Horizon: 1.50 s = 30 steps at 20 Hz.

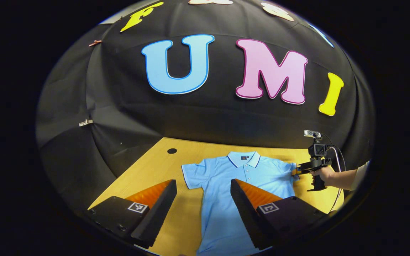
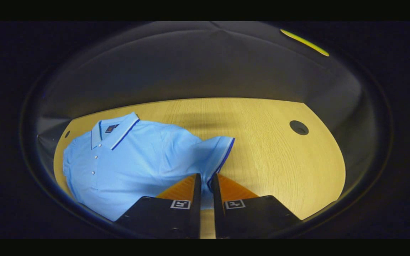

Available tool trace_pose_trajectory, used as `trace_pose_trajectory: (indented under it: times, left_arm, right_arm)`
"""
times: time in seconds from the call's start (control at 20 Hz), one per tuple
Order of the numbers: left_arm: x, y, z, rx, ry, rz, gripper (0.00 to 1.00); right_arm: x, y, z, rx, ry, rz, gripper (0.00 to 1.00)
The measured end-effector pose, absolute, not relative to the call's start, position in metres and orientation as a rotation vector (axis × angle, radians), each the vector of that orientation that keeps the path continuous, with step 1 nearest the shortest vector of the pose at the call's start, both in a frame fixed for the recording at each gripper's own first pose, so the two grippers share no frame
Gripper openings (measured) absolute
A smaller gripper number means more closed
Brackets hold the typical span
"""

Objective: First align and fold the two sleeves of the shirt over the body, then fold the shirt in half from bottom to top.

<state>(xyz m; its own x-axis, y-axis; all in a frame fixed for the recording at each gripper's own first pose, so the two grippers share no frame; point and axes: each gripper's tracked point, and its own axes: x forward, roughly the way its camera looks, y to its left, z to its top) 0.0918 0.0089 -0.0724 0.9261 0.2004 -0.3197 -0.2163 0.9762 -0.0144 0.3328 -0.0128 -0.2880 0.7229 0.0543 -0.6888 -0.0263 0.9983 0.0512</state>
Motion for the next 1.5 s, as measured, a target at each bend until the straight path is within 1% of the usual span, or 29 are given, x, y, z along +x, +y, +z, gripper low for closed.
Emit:
trace_pose_trajectory:
  times: [0.05,0.3,0.35,0.4,0.45,0.5,0.55,0.7,0.75,0.8,1.0,1.05,1.15,1.25,1.3,1.35,1.45,1.5]
  left_arm:
    - [0.090,0.010,-0.073,-0.051,0.324,0.217,0.97]
    - [0.086,0.016,-0.077,-0.064,0.333,0.235,0.97]
    - [0.085,0.018,-0.079,-0.065,0.336,0.237,0.97]
    - [0.083,0.020,-0.078,-0.066,0.336,0.240,0.97]
    - [0.083,0.022,-0.079,-0.069,0.335,0.242,0.97]
    - [0.082,0.023,-0.079,-0.073,0.334,0.242,0.97]
    - [0.081,0.023,-0.080,-0.076,0.334,0.241,0.97]
    - [0.076,0.027,-0.081,-0.082,0.332,0.234,0.97]
    - [0.074,0.028,-0.083,-0.084,0.333,0.233,0.97]
    - [0.072,0.030,-0.083,-0.088,0.333,0.233,0.97]
    - [0.064,0.039,-0.082,-0.099,0.320,0.244,0.97]
    - [0.061,0.041,-0.081,-0.103,0.314,0.248,0.97]
    - [0.058,0.047,-0.084,-0.110,0.312,0.254,0.97]
    - [0.056,0.052,-0.088,-0.120,0.311,0.257,0.98]
    - [0.058,0.055,-0.089,-0.125,0.311,0.257,0.98]
    - [0.059,0.057,-0.092,-0.129,0.308,0.257,0.98]
    - [0.070,0.061,-0.097,-0.132,0.303,0.247,0.98]
    - [0.078,0.063,-0.099,-0.130,0.301,0.238,0.98]
  right_arm:
    - [0.333,-0.010,-0.289,0.041,0.767,0.039,0.06]
    - [0.337,-0.011,-0.277,0.047,0.742,0.013,0.01]
    - [0.338,-0.008,-0.269,0.040,0.722,0.012,0.05]
    - [0.339,-0.003,-0.260,0.034,0.702,0.014,0.05]
    - [0.339,0.004,-0.253,0.020,0.688,0.020,0.00]
    - [0.339,0.010,-0.247,-0.003,0.673,0.029,0.00]
    - [0.338,0.018,-0.238,-0.033,0.659,0.042,0.05]
    - [0.335,0.059,-0.218,-0.098,0.622,0.107,0.05]
    - [0.334,0.078,-0.212,-0.102,0.613,0.132,0.10]
    - [0.333,0.095,-0.208,-0.106,0.604,0.155,0.05]
    - [0.322,0.161,-0.205,-0.186,0.588,0.242,0.05]
    - [0.317,0.175,-0.205,-0.210,0.580,0.261,0.00]
    - [0.303,0.206,-0.203,-0.240,0.570,0.320,0.00]
    - [0.284,0.241,-0.207,-0.241,0.569,0.404,0.16]
    - [0.273,0.253,-0.209,-0.246,0.567,0.442,0.19]
    - [0.265,0.260,-0.210,-0.264,0.558,0.463,0.30]
    - [0.238,0.270,-0.210,-0.265,0.553,0.514,0.61]
    - [0.227,0.268,-0.211,-0.260,0.554,0.522,0.74]
